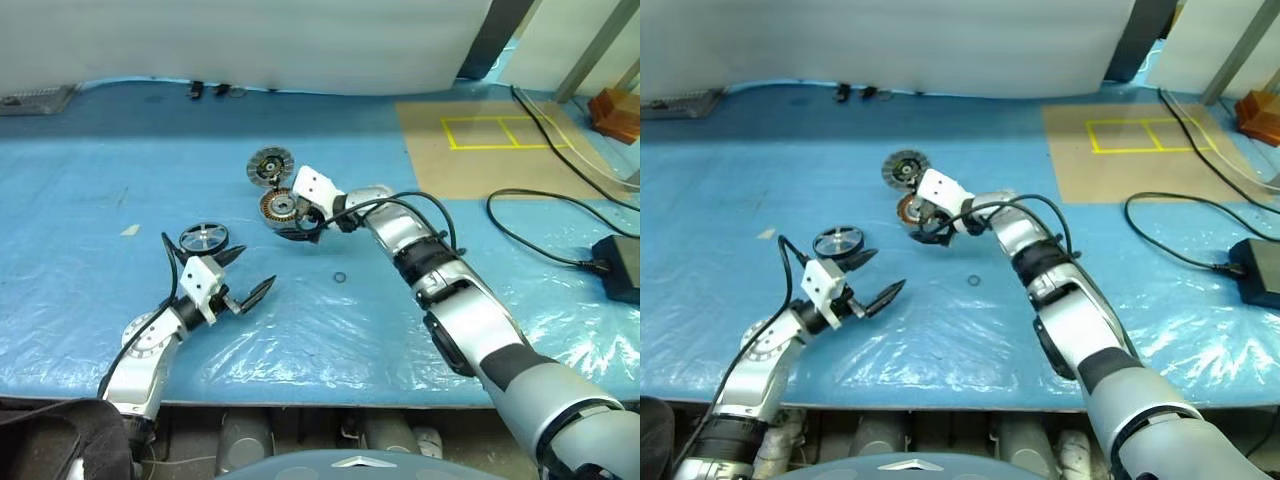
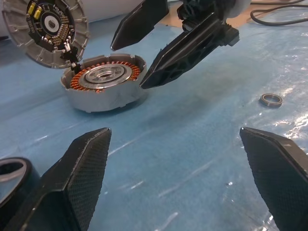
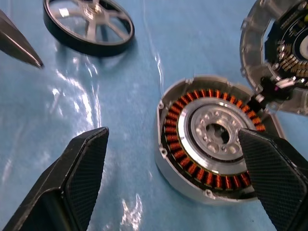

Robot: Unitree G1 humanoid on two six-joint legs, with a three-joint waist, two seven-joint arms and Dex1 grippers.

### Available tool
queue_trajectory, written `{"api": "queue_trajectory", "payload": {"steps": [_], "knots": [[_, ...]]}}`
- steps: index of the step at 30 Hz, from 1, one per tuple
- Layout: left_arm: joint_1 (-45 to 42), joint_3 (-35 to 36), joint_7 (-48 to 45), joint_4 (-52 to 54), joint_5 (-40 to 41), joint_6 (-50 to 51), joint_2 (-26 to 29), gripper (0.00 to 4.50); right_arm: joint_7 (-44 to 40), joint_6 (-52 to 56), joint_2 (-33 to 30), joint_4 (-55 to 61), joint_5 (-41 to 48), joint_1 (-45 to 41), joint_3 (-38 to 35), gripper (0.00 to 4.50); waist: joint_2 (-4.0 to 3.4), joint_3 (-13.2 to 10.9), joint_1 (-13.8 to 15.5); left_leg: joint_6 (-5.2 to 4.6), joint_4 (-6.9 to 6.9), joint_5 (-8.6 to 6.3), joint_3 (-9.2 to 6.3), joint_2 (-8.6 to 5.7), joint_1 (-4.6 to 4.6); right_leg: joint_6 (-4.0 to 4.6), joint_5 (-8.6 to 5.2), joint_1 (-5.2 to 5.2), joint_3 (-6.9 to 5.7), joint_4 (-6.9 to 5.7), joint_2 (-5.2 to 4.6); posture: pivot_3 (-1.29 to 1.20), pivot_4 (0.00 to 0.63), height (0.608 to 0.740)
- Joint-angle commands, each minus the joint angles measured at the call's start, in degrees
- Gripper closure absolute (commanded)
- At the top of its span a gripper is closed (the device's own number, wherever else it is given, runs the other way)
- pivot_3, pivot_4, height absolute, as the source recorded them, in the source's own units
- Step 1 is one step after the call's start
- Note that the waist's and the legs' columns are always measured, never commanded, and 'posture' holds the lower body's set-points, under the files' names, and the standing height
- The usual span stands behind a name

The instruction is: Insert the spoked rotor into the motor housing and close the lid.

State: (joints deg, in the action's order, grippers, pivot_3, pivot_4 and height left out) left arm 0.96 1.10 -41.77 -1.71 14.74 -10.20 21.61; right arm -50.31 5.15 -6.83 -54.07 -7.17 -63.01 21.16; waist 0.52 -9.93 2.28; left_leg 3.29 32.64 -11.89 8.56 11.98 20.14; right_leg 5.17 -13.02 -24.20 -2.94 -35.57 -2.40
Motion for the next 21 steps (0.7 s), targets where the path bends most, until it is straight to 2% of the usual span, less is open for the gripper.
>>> {"api": "queue_trajectory", "payload": {"steps": [1, 9, 16, 19, 21], "knots": [[3.1, 1.8, 3.3, 5.0, -0.4, -1.8, -0.8, 0.0, -0.2, -3.3, 2.6, -7.3, -2.2, -6.1, 0.2, 0.01, -0.02, 0.0, 0.0, 0.0, 0.02, 0.0, 0.0, 0.06, 0.01, 0.01, -0.01, -0.01, 0.0, -0.02, 0.0, 0.0, 0.15, 0.74], [7.8, 1.8, 6.8, 8.4, -1.3, -1.9, -2.0, 0.0, 1.0, -7.4, 6.2, -16.1, -6.2, -10.3, -0.2, 0.01, -0.1, -0.1, 0.1, -0.03, 0.09, -0.02, 0.09, 0.25, -0.04, 0.12, -0.07, -0.03, -0.03, -0.17, 0.02, 0.0, 0.15, 0.74], [8.6, 2.2, 7.7, 9.2, -1.2, -1.8, -1.5, 0.0, 2.3, -4.3, 8.1, -20.0, -10.4, -10.2, 1.2, 0.01, -0.32, -0.1, 0.1, -0.12, 0.13, -0.07, 0.1, 0.27, -0.08, 0.13, -0.07, -0.02, -0.04, -0.21, 0.02, 0.0, 0.15, 0.74], [8.3, 2.1, 7.8, 9.3, -1.2, -1.5, -1.3, 0.0, 7.1, -5.7, 8.3, -20.6, -11.2, -11.0, 0.6, 0.01, -0.37, -0.1, 0.1, -0.23, 0.15, -0.14, 0.12, 0.28, -0.11, 0.16, -0.07, -0.02, -0.04, -0.25, 0.02, 0.0, 0.15, 0.74], [8.1, 2.2, 7.8, 9.3, -1.1, -1.5, -1.2, 0.0, 7.3, -5.9, 8.3, -20.7, -10.9, -11.8, -0.3, 0.01, -0.4, -0.2, 0.2, -0.23, 0.19, -0.14, 0.12, 0.28, -0.1, 0.18, -0.06, -0.02, -0.04, -0.25, 0.01, 0.0, 0.15, 0.74]]}}
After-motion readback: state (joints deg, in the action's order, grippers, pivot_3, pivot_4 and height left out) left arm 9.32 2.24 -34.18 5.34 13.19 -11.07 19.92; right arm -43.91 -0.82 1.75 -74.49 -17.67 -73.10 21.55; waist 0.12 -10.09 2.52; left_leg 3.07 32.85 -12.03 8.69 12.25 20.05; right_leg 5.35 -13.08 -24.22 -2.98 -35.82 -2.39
